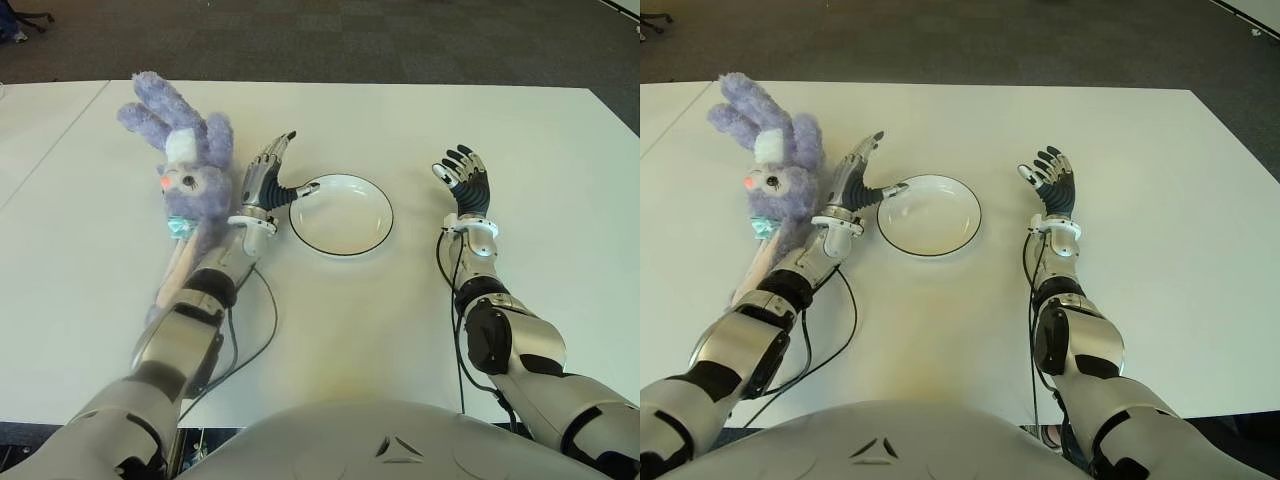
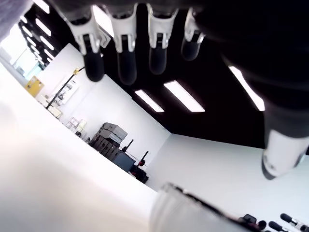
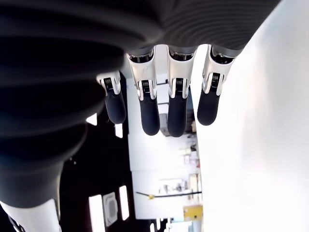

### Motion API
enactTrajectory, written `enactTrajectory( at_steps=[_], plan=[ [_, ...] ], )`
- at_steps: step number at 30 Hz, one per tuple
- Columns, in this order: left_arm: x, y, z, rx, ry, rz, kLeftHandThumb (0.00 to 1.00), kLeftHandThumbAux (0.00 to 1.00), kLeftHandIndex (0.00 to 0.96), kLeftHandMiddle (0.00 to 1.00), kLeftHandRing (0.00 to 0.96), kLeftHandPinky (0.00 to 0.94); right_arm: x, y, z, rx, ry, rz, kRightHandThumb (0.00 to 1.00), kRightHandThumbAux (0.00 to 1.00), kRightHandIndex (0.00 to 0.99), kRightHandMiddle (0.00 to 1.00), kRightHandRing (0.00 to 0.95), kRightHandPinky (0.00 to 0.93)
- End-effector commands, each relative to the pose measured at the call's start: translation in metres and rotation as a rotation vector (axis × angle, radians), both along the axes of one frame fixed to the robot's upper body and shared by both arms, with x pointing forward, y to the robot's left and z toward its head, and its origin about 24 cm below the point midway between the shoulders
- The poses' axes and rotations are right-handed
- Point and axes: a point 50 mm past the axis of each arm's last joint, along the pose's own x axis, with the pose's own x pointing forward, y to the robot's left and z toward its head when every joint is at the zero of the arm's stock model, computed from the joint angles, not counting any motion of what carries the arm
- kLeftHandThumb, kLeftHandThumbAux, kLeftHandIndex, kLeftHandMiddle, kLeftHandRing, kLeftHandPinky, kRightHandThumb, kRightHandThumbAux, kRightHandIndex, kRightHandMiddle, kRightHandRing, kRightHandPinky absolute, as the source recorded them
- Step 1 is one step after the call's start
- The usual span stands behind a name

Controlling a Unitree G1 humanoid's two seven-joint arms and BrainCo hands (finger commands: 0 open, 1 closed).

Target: Put the doll into the plate.

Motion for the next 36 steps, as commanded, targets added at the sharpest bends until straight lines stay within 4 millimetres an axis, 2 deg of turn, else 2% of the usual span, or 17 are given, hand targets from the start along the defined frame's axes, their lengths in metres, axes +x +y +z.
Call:
enactTrajectory(
  at_steps=[1,6,11,18,28,36],
  plan=[
    [-0.005,0.001,-0.001,0.101,-0.024,0.017,0.000,0.575,0.049,0.128,0.151,0.079,-0.086,0.028,-0.104,0.161,0.462,-0.004,0.000,0.750,0.160,0.217,0.207,0.191],
    [-0.006,-0.001,0.008,0.145,-0.082,0.039,0.000,0.577,0.044,0.135,0.160,0.018,-0.086,0.028,-0.104,0.158,0.460,-0.010,0.004,0.777,0.159,0.212,0.206,0.199],
    [-0.009,-0.002,0.019,0.173,-0.139,0.060,0.018,0.585,0.038,0.142,0.200,0.001,-0.085,0.029,-0.104,0.152,0.461,-0.013,0.010,0.795,0.161,0.210,0.205,0.206],
    [-0.014,-0.003,0.027,0.200,-0.173,0.085,0.035,0.594,0.035,0.151,0.203,0.000,-0.085,0.029,-0.104,0.146,0.465,-0.015,0.010,0.798,0.157,0.212,0.206,0.203],
    [-0.032,-0.011,0.039,0.248,-0.207,0.103,0.086,0.610,0.014,0.113,0.105,0.000,-0.084,0.028,-0.103,0.148,0.462,-0.018,0.008,0.807,0.155,0.208,0.205,0.210],
    [-0.044,-0.015,0.053,0.299,-0.228,0.155,0.123,0.606,0.011,0.107,0.094,0.016,-0.084,0.029,-0.103,0.145,0.463,-0.018,0.006,0.806,0.150,0.206,0.203,0.207]
  ],
)
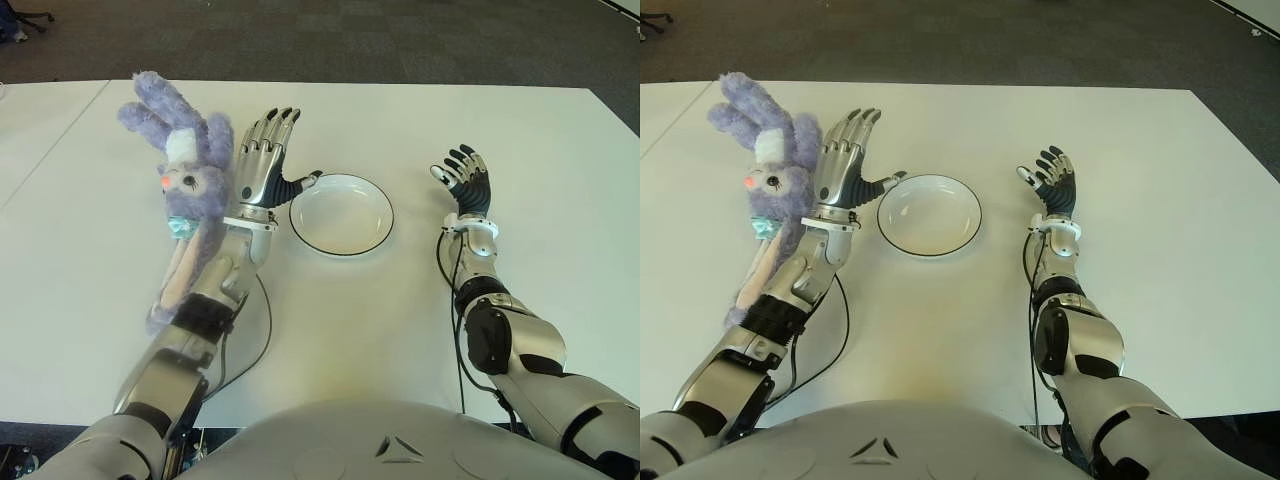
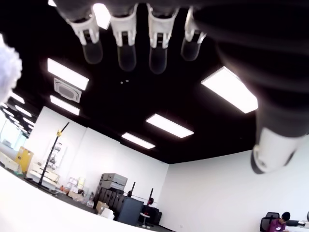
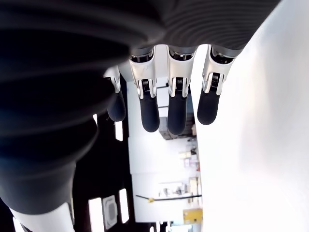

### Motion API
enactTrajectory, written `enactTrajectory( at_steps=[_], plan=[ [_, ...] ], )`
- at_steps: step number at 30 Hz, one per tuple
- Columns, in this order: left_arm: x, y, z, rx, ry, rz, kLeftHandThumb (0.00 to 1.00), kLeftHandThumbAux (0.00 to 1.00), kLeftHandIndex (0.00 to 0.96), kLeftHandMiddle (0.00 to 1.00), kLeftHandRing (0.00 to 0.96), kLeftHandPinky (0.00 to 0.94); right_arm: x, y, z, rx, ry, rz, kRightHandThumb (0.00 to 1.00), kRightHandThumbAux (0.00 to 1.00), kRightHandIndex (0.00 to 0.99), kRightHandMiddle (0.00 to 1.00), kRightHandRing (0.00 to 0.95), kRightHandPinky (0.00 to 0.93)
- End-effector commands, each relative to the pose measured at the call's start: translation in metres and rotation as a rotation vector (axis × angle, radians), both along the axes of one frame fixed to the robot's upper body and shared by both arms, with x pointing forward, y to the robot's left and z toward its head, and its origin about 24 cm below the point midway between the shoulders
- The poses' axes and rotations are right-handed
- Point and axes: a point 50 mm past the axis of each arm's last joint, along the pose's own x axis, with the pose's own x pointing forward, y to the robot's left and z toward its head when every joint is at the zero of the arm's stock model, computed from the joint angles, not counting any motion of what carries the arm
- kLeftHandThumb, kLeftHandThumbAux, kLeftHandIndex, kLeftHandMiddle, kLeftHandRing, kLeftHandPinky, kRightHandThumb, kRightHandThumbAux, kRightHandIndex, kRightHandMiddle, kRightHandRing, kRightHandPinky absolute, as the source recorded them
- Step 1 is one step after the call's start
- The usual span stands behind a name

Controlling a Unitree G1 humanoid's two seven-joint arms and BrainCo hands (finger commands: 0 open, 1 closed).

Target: Put the doll into the plate.

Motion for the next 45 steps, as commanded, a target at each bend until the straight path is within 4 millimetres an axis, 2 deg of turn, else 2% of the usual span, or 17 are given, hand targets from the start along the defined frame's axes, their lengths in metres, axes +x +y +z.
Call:
enactTrajectory(
  at_steps=[1,11,20,32,45],
  plan=[
    [-0.015,-0.002,0.006,0.083,0.024,0.061,0.125,0.605,0.010,0.107,0.094,0.016,-0.084,0.029,-0.103,0.153,0.460,0.000,0.005,0.804,0.149,0.205,0.203,0.207],
    [-0.035,0.007,0.034,0.101,-0.031,0.249,0.193,0.539,0.020,0.116,0.100,0.000,-0.084,0.029,-0.103,0.143,0.456,0.002,0.018,0.790,0.157,0.215,0.214,0.219],
    [-0.040,0.009,0.041,0.091,-0.059,0.288,0.196,0.490,0.040,0.136,0.117,0.000,-0.083,0.029,-0.102,0.143,0.458,0.000,0.034,0.829,0.164,0.211,0.208,0.210],
    [-0.031,0.019,0.058,0.091,-0.075,0.329,0.233,0.438,0.038,0.113,0.074,0.000,-0.083,0.028,-0.102,0.156,0.457,-0.002,0.050,0.832,0.170,0.218,0.217,0.221],
    [-0.015,0.041,0.068,0.134,-0.060,0.442,0.203,0.413,0.045,0.095,0.053,0.000,-0.083,0.028,-0.102,0.137,0.460,0.007,0.016,0.826,0.149,0.210,0.206,0.207]
  ],
)
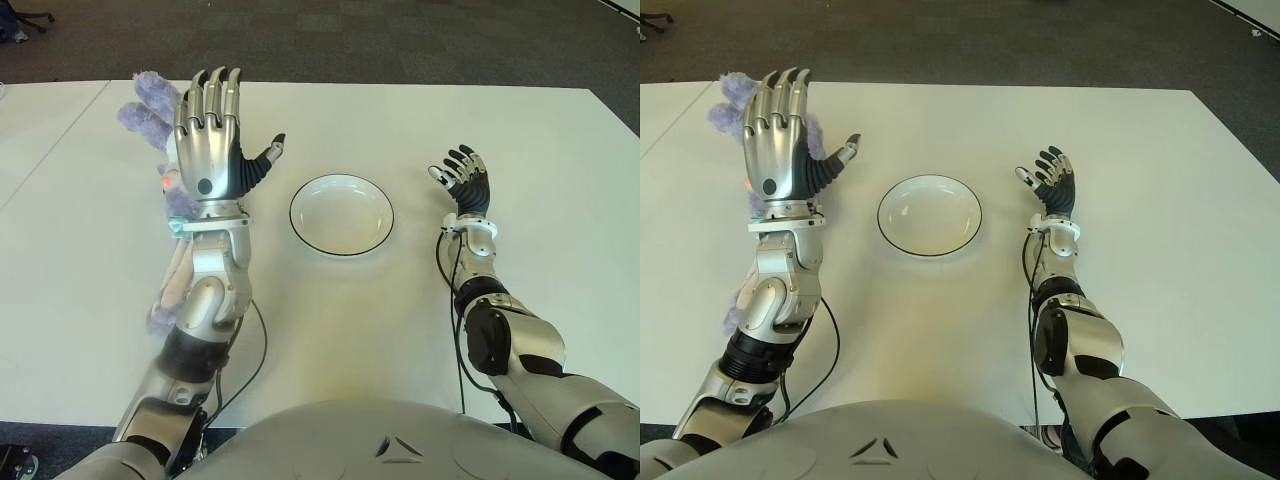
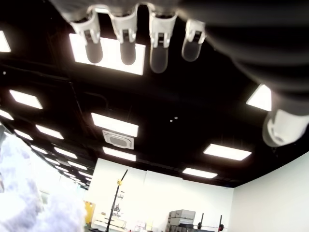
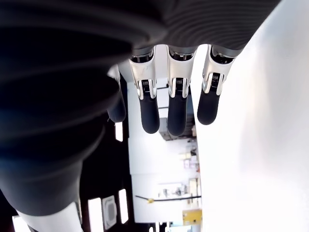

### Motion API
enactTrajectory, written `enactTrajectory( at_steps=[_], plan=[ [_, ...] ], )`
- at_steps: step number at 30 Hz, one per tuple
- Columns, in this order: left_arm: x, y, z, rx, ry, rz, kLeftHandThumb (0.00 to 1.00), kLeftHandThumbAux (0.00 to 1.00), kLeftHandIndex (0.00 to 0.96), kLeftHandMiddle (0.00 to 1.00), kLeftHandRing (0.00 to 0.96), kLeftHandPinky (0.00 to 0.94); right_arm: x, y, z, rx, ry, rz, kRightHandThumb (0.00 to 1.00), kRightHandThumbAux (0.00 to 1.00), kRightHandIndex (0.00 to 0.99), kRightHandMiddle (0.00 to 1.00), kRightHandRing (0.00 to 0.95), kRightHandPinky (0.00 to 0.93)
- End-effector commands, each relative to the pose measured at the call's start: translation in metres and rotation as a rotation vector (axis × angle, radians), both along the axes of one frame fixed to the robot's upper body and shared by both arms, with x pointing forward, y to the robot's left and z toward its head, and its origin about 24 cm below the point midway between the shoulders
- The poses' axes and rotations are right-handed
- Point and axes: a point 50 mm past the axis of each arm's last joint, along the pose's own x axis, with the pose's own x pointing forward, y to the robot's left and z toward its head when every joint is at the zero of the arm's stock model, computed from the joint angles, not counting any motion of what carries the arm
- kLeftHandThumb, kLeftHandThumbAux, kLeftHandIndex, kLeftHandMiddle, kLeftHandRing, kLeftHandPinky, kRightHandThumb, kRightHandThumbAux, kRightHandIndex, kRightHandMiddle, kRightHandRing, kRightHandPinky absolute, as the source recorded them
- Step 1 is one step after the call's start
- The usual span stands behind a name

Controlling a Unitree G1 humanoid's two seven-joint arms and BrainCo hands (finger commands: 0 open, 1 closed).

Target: Put the doll into the plate.

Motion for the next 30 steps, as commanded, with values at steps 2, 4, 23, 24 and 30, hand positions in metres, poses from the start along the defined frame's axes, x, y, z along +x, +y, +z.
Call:
enactTrajectory(
  at_steps=[2,4,23,24,30],
  plan=[
    [0.016,0.022,0.002,0.048,0.062,0.114,0.184,0.408,0.045,0.084,0.042,0.000,-0.083,0.026,-0.102,0.142,0.459,-0.002,0.010,0.827,0.148,0.210,0.206,0.206],
    [0.019,0.028,0.001,0.050,0.079,0.140,0.175,0.407,0.042,0.077,0.035,0.000,-0.083,0.026,-0.102,0.141,0.459,-0.002,0.005,0.830,0.148,0.209,0.205,0.204],
    [0.059,0.061,-0.039,-0.059,0.329,0.219,0.182,0.364,0.000,0.000,0.000,0.000,-0.083,0.026,-0.103,0.138,0.469,0.000,0.008,0.822,0.151,0.205,0.207,0.212],
    [0.060,0.062,-0.040,-0.066,0.343,0.224,0.184,0.362,0.000,0.000,0.000,0.000,-0.083,0.026,-0.103,0.137,0.470,0.001,0.008,0.821,0.151,0.205,0.207,0.211],
    [0.064,0.062,-0.047,-0.087,0.391,0.241,0.189,0.360,0.000,0.000,0.000,0.000,-0.083,0.025,-0.103,0.141,0.469,0.001,0.008,0.825,0.152,0.206,0.206,0.210]
  ],
)
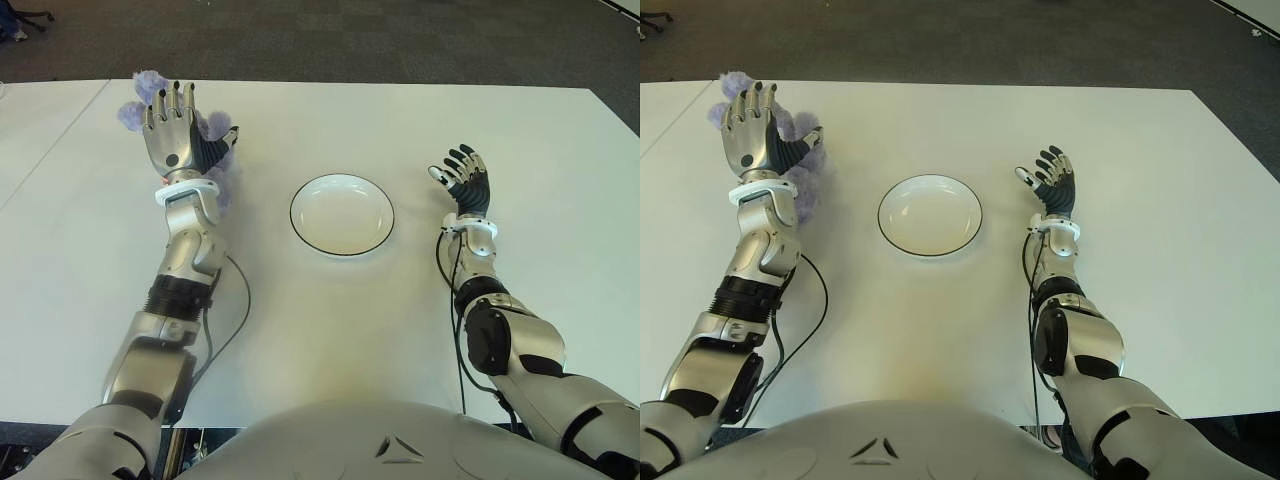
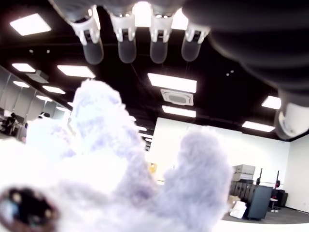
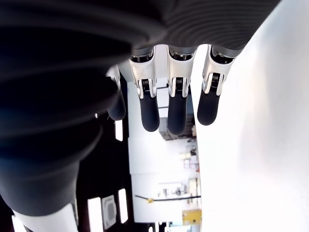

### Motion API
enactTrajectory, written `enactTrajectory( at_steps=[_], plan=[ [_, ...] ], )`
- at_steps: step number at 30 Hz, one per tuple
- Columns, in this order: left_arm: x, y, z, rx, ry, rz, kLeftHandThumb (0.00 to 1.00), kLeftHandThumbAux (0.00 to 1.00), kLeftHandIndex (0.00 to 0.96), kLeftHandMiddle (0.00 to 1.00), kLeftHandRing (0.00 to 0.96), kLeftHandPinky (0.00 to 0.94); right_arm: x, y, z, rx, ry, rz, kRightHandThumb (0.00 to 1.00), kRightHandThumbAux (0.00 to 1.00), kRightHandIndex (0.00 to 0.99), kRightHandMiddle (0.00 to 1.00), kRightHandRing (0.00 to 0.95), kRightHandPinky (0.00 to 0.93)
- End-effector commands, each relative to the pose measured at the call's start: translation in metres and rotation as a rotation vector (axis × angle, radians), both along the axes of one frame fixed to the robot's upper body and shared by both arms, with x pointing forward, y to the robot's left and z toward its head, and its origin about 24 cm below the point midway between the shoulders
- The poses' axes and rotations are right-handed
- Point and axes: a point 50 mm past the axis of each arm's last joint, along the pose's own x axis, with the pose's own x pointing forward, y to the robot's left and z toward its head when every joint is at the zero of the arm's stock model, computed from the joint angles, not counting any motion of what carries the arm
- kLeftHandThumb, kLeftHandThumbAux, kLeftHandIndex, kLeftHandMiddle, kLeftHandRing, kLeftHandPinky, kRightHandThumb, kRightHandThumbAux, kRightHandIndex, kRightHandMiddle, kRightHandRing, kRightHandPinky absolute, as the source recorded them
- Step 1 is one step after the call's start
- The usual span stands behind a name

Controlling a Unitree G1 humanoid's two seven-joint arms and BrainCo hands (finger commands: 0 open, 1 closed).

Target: Put the doll into the plate.

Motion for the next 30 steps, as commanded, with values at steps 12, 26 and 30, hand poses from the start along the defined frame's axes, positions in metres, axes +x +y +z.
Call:
enactTrajectory(
  at_steps=[12,26,30],
  plan=[
    [0.010,0.004,-0.031,-0.106,0.196,0.059,0.181,0.351,0.000,0.000,0.000,0.000,-0.083,0.024,-0.103,0.153,0.468,-0.005,0.046,0.857,0.154,0.204,0.201,0.207],
    [-0.023,-0.025,-0.069,-0.154,0.312,0.005,0.155,0.361,0.000,0.000,0.000,0.000,-0.083,0.024,-0.102,0.149,0.462,-0.004,0.075,0.860,0.151,0.206,0.204,0.212],
    [-0.035,-0.032,-0.075,-0.158,0.350,-0.007,0.148,0.368,0.000,0.000,0.000,0.000,-0.083,0.024,-0.103,0.147,0.466,-0.002,0.077,0.862,0.148,0.201,0.199,0.203]
  ],
)
